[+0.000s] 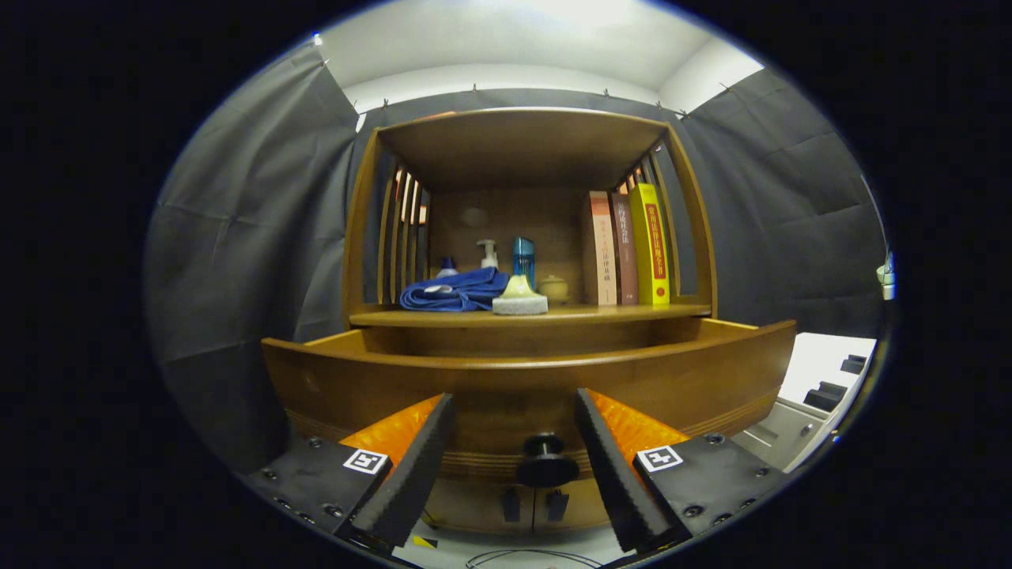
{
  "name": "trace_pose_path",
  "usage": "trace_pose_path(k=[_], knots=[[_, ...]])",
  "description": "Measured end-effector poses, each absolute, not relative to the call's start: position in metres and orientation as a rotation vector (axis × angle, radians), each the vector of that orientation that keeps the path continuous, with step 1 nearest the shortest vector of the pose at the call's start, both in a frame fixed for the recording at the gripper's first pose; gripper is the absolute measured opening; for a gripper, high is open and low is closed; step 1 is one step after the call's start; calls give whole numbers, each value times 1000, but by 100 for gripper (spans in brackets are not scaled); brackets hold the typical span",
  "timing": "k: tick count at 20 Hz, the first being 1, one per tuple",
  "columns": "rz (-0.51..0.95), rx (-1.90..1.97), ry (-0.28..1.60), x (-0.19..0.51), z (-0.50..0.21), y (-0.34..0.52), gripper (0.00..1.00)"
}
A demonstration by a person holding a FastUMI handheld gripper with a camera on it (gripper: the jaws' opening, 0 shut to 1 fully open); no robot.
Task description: Pull open the drawer, take out the items inside it, and place them on the countertop above the cabinet.
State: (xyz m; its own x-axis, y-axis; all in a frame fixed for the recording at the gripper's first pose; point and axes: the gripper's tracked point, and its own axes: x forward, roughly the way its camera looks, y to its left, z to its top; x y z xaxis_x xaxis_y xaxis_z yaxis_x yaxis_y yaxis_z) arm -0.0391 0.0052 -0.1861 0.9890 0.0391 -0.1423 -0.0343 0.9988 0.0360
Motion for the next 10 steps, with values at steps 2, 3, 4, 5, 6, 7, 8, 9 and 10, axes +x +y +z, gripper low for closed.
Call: trace_pose_path(k=[2, 3, 4, 5, 6, 7, 8, 9, 10], knots=[[26, 32, 186, -36, -201, -1, 97], [18, 34, 174, -35, -199, -5, 97], [14, 31, 178, -33, -200, -4, 97], [10, 24, 182, -33, -200, -3, 97], [8, 20, 186, -32, -200, -2, 97], [7, 19, 189, -32, -201, -1, 97], [6, 21, 194, -32, -200, -1, 97], [4, 22, 197, -31, -200, -1, 97], [3, 20, 198, -30, -200, -1, 97]])
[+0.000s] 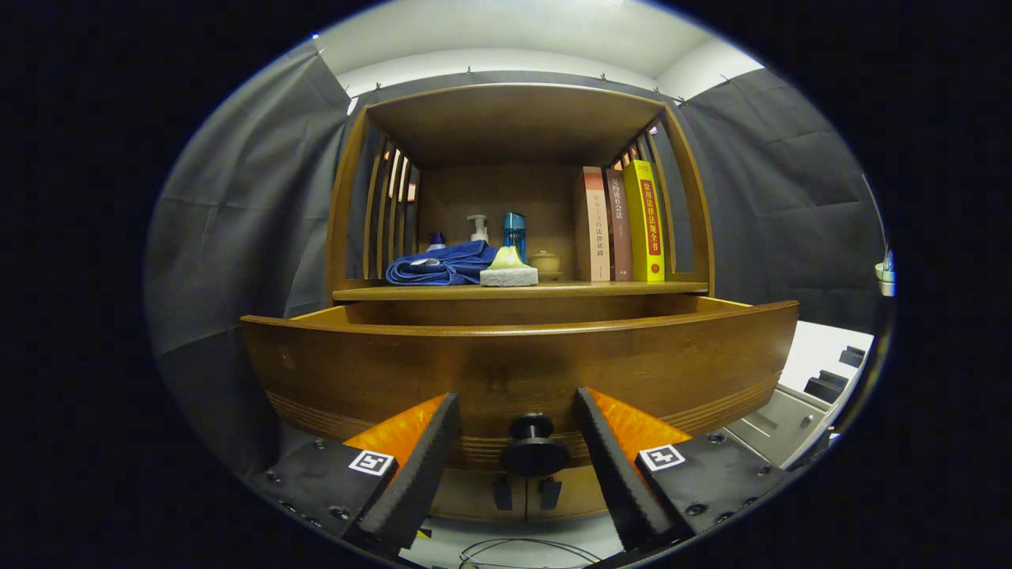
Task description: Pull open the drawer, take out the items inside it, and place them on the countertop above the cabinet.
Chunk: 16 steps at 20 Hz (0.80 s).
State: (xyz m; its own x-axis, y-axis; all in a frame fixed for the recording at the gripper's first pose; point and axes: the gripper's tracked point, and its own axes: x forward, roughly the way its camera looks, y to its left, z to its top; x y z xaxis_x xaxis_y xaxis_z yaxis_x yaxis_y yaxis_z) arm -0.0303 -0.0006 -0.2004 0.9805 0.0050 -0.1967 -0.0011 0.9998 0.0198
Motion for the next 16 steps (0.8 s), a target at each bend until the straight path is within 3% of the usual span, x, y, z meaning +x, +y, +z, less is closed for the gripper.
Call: trace_pose_path(k=[16], knots=[[2, -11, 219, 70, -212, 1, 98]])
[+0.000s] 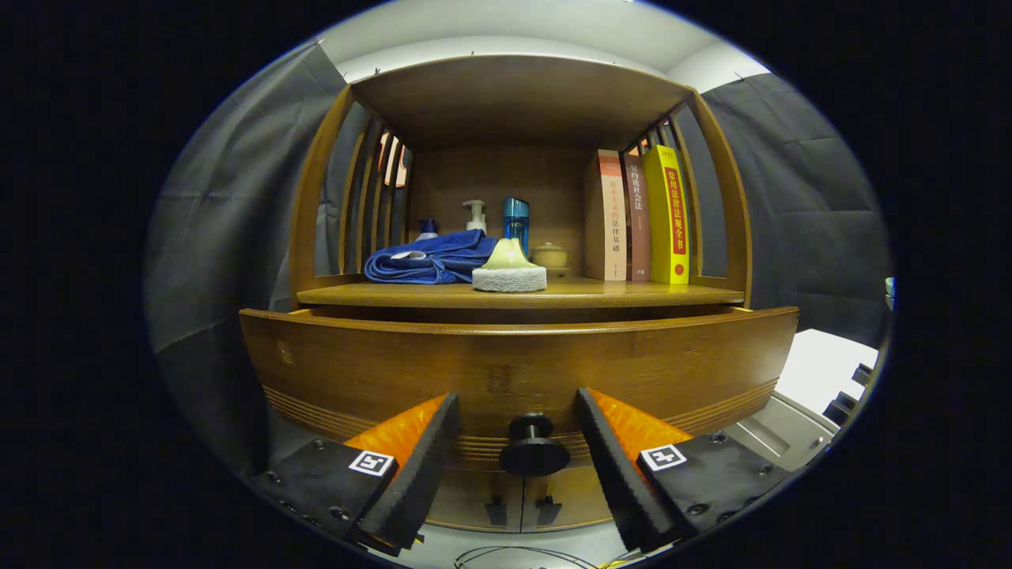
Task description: Pull open the drawer, take out the items inside it, and place them on the countertop above the cabinet.
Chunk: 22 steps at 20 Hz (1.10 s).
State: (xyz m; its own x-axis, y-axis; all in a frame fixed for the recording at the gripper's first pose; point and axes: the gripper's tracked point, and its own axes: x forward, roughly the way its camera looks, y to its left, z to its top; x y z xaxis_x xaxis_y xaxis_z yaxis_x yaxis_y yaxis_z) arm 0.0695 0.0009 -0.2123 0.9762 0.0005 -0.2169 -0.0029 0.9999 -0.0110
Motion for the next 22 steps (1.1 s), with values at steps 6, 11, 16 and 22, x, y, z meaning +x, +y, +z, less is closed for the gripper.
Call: trace_pose_path(k=[6, 11, 16, 22], knots=[[-6, -14, 236, 98, -221, 2, 98], [-11, -14, 243, 114, -226, 3, 98], [-15, -4, 255, 128, -229, 4, 98], [-10, 8, 255, 128, -231, 6, 98]])
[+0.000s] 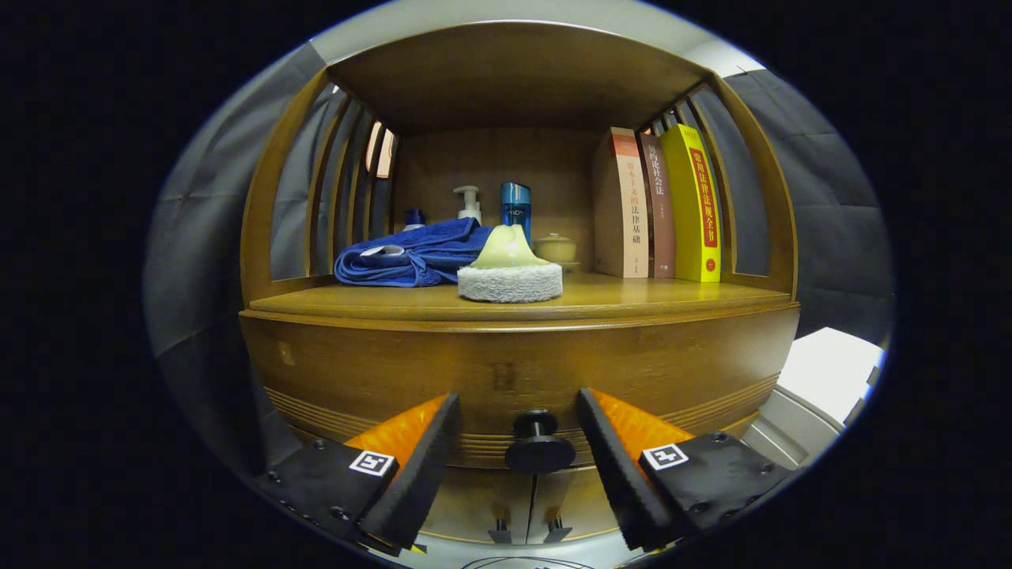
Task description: Pull open the drawer, take out the items inside it, and place them on the countertop above the cabinet.
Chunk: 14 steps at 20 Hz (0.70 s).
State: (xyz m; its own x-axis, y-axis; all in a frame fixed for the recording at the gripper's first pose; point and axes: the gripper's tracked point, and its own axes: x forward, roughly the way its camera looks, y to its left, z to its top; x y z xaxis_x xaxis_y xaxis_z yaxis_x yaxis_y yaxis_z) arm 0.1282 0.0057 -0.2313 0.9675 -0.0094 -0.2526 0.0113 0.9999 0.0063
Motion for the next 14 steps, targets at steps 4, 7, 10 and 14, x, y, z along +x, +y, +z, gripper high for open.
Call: trace_pose_path(k=[4, 7, 10, 14], knots=[[-4, 27, 236, 125, -217, 9, 99], [-24, -13, 193, 107, -188, 4, 99], [-41, 22, 184, 88, -163, 4, 98], [-58, 54, 149, 50, -113, -10, 98]])
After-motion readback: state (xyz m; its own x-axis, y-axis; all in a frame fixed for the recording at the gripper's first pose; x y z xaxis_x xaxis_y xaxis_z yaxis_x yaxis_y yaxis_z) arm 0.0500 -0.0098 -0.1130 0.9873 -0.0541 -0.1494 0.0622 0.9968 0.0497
